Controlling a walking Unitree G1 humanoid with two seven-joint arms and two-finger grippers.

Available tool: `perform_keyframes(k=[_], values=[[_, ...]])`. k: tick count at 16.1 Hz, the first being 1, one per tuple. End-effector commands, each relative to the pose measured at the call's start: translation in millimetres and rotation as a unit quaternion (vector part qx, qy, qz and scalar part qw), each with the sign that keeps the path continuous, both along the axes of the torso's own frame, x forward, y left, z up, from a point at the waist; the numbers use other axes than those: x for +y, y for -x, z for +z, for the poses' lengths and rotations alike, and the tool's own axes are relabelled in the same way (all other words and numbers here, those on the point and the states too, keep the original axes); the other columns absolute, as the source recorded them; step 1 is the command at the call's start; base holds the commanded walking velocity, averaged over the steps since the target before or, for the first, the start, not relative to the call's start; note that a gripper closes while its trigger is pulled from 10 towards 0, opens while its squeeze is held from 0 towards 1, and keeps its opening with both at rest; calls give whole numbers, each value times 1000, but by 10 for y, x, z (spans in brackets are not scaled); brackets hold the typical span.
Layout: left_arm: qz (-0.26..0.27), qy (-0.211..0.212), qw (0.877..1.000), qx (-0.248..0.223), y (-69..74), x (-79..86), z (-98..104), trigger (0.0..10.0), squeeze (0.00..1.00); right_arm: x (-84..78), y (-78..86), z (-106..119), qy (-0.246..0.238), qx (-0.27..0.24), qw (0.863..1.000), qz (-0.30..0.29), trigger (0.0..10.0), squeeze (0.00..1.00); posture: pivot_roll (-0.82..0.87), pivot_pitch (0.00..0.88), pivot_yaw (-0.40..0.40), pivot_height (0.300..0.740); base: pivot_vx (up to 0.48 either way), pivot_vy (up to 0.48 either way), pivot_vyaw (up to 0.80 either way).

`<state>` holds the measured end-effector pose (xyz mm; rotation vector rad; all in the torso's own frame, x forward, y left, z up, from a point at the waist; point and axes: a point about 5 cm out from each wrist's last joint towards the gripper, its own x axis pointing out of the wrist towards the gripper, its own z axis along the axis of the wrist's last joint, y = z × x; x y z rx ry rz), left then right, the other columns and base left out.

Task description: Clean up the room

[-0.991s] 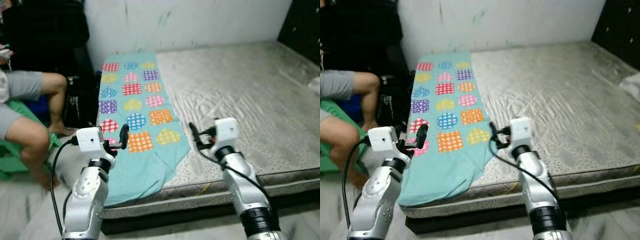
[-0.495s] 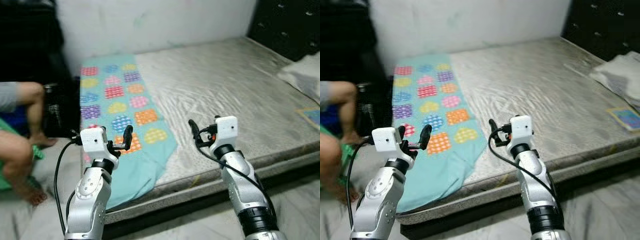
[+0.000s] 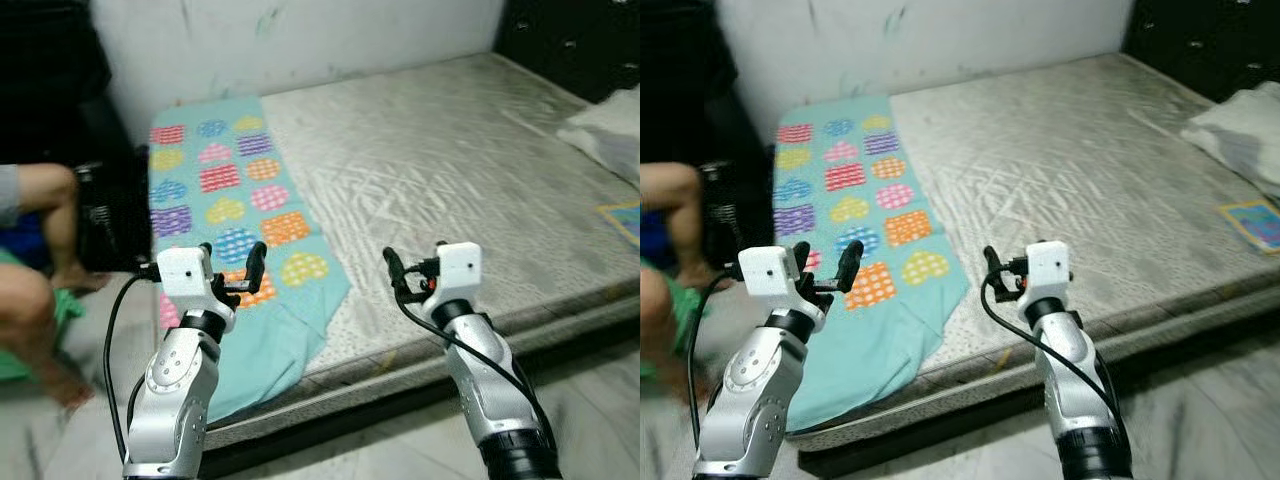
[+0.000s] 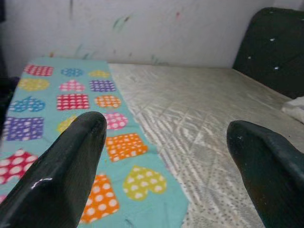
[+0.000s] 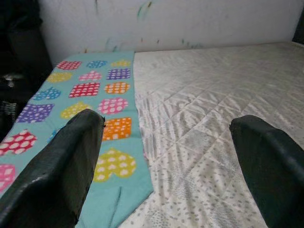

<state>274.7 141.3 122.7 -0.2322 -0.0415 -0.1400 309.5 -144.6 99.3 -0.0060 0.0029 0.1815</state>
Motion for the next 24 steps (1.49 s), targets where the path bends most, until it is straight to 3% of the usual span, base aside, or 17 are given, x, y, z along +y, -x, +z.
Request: perform_keyframes(k=[1,7,15,17,24], values=[[-7,-6,1000,-7,30,11,34,10000,0,16,28,10,-6,-2,1000,0,10000,0,-171,0,118,740,0,0,0],[-7,-5,1000,-12,44,53,72,10000,0,37,10,1,-6,6,1000,5,10000,0,-148,0,109,740,0,0,0],[-20,-4,1000,-15,38,-3,93,10000,0,-16,-34,39,-1,1,1000,-4,10000,0,-155,0,118,740,299,0,0],[-19,-6,1000,-12,38,-7,86,10000,0,-32,-33,36,-1,2,1000,-6,10000,0,-156,0,115,740,249,0,-800],[-10,-9,1000,-2,32,0,65,10000,0,-98,-33,50,5,0,1000,-11,10000,0,-159,0,110,740,0,0,0]])
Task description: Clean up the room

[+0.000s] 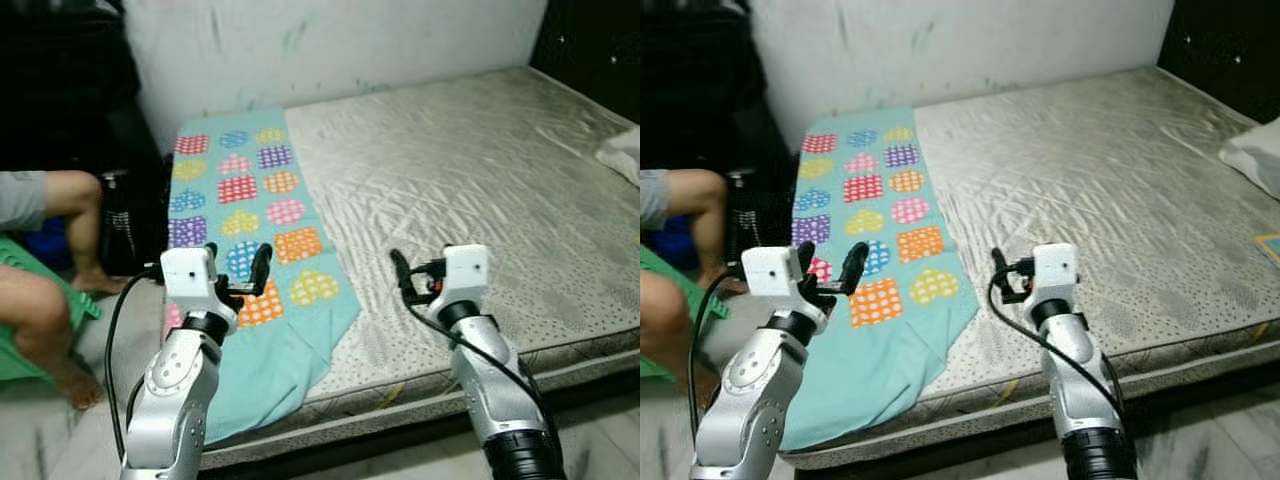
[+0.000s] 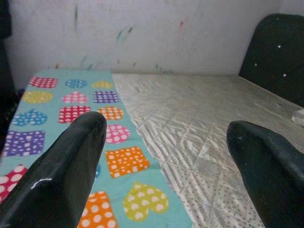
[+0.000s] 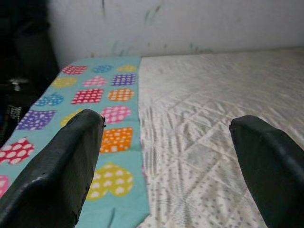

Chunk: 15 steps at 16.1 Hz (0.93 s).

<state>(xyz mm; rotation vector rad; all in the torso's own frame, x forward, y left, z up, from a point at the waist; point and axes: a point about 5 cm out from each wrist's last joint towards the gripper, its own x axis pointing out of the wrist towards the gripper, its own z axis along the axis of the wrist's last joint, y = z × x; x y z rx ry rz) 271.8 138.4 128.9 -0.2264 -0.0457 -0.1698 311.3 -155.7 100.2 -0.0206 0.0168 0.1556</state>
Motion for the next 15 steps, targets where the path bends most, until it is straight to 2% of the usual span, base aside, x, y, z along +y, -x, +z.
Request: perform_keyframes(k=[1,6,8,11,12,15], values=[[5,-5,1000,2,6,21,16,10000,0,-12,-15,54,-3,-8,1000,-1,10000,0,-159,0,108,740,0,0,0],[1,-20,1000,4,44,48,36,10000,0,-179,40,82,3,-2,1000,-20,10000,0,-154,0,94,740,0,0,0],[16,-46,999,-1,49,177,68,10000,0,-269,96,64,18,9,1000,-22,10000,0,-148,14,87,740,0,0,0],[47,-68,997,5,91,347,65,10000,0,-307,164,5,31,25,999,-22,10000,0,-142,33,80,740,0,0,0],[71,-80,994,14,106,448,33,10000,0,-316,198,-18,38,33,999,-17,10000,0,-145,49,74,740,0,0,0],[99,-90,990,40,189,572,-48,10000,0,-397,349,-64,53,52,997,-15,10000,0,-162,81,58,740,0,0,0]])
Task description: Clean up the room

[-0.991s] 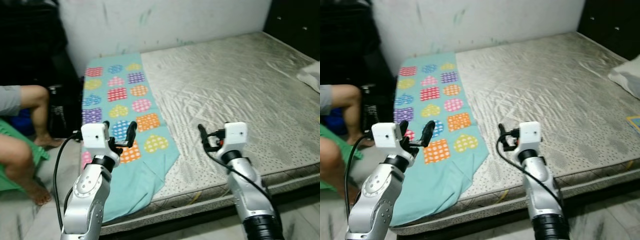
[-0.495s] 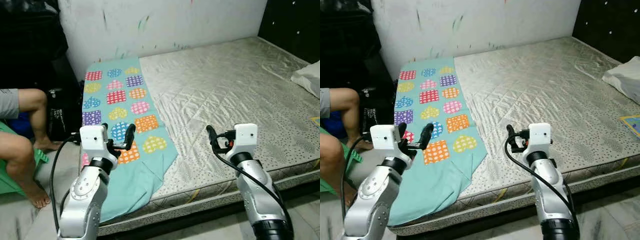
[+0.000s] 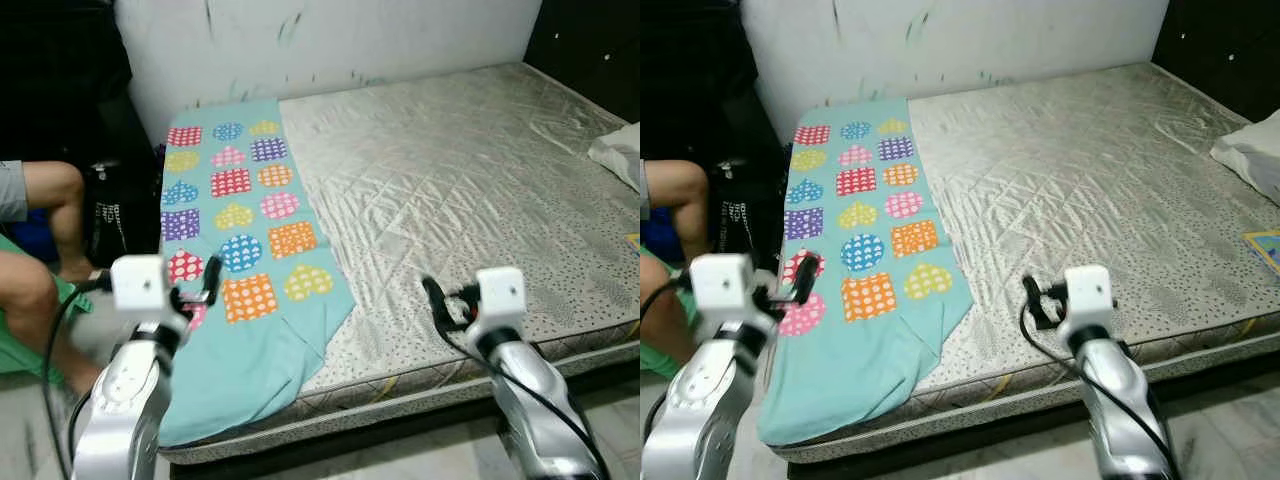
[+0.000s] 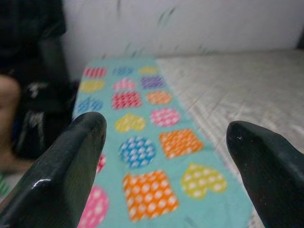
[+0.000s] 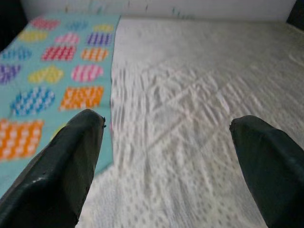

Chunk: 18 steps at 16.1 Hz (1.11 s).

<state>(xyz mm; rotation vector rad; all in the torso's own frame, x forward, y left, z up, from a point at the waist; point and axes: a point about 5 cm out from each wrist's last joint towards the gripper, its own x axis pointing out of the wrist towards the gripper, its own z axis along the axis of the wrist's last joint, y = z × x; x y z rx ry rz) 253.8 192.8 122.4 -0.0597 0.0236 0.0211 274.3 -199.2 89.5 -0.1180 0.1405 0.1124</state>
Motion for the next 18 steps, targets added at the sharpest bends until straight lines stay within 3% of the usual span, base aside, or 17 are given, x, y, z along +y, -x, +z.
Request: perform_keyframes(k=[1,4,9,14,18], values=[[13,-5,1000,5,35,45,3,10000,0,1,43,22,4,3,1000,6,10000,0,-165,96,55,740,0,0,0],[9,-10,1000,10,103,-11,-2,10000,0,-89,217,-29,19,28,999,6,10000,0,-171,167,31,740,0,0,0],[-23,-14,999,27,145,-81,-25,10000,0,-87,281,28,32,43,999,0,10000,0,-201,269,24,740,0,0,0],[-30,4,999,28,76,-197,-26,10000,0,-76,257,58,23,34,999,-6,10000,0,-190,224,56,740,0,0,0],[-15,10,1000,22,50,-172,-19,10000,0,-43,214,63,25,25,999,11,10000,0,-174,186,44,740,0,0,0]])
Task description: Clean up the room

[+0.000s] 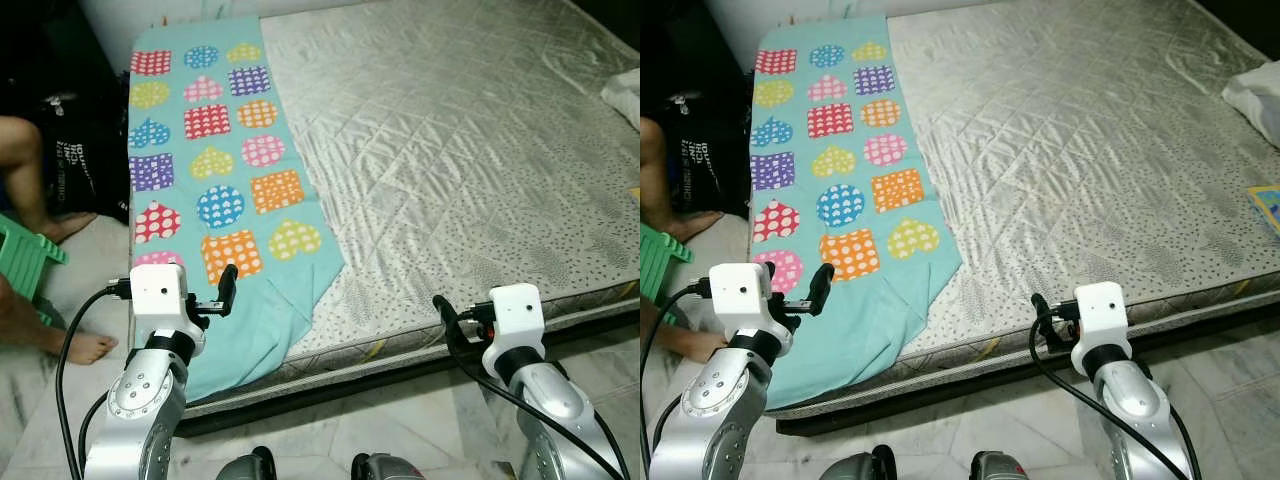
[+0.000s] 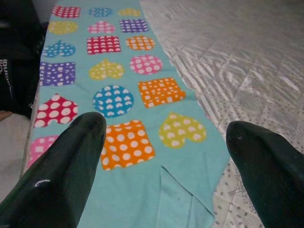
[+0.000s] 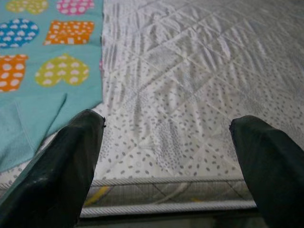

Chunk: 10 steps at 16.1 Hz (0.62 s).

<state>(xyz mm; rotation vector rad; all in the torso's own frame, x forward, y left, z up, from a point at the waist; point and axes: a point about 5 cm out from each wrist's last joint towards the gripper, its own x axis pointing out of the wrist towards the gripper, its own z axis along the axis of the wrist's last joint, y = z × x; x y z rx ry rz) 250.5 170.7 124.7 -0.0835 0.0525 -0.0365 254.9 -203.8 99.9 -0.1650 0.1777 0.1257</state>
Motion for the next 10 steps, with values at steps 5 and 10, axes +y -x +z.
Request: perform_keyframes(k=[5,10], values=[[23,-1,1000,4,-29,58,-33,10000,0,124,-159,57,-12,-13,1000,11,10000,0,-186,178,35,740,0,0,409],[30,0,1000,-3,-74,56,-11,10000,0,168,-190,44,-8,-19,999,28,10000,0,-169,149,35,740,0,0,0]])
